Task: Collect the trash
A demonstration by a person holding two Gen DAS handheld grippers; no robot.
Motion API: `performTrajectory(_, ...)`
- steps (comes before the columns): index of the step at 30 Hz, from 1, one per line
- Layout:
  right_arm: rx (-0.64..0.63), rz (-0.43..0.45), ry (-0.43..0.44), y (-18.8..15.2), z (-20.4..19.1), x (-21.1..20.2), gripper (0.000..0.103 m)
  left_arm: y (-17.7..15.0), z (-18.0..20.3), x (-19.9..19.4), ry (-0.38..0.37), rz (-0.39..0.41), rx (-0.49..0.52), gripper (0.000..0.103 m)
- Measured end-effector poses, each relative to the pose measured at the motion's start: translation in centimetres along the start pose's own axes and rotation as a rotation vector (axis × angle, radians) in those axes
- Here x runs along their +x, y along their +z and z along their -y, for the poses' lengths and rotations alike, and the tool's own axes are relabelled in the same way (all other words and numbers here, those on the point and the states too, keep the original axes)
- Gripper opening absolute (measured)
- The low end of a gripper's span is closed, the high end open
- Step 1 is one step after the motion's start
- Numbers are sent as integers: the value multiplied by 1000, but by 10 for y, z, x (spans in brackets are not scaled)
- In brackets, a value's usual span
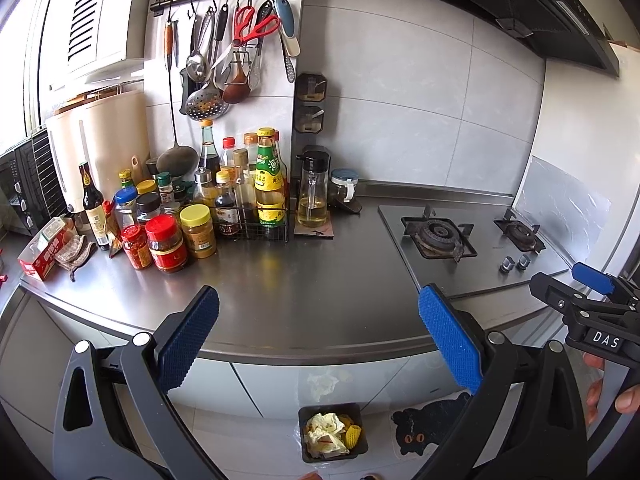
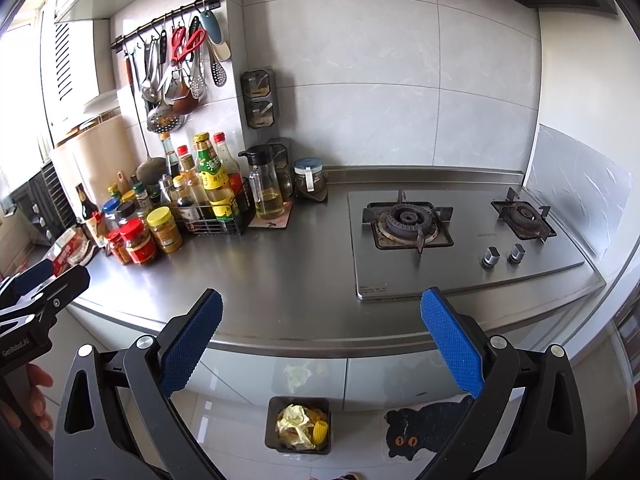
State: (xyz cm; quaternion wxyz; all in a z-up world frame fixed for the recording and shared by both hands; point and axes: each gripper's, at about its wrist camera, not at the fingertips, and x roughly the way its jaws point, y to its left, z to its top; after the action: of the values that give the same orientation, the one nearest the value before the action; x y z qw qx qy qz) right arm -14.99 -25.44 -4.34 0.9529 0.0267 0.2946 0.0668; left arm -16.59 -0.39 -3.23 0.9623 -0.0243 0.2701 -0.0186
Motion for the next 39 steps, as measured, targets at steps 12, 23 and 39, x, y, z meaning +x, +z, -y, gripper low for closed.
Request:
performTrajectory(12,6,5,-2,-1,-3,-5,100,0,2,-4,7,2,2,95)
performTrajectory(23,10,10,-3,-1,-6,-9,100,1,-1,-9,11,10,1,95)
performTrajectory(39,14,11,-3,2,-3,-9,100,1,-4,-8,5,4,-3,95)
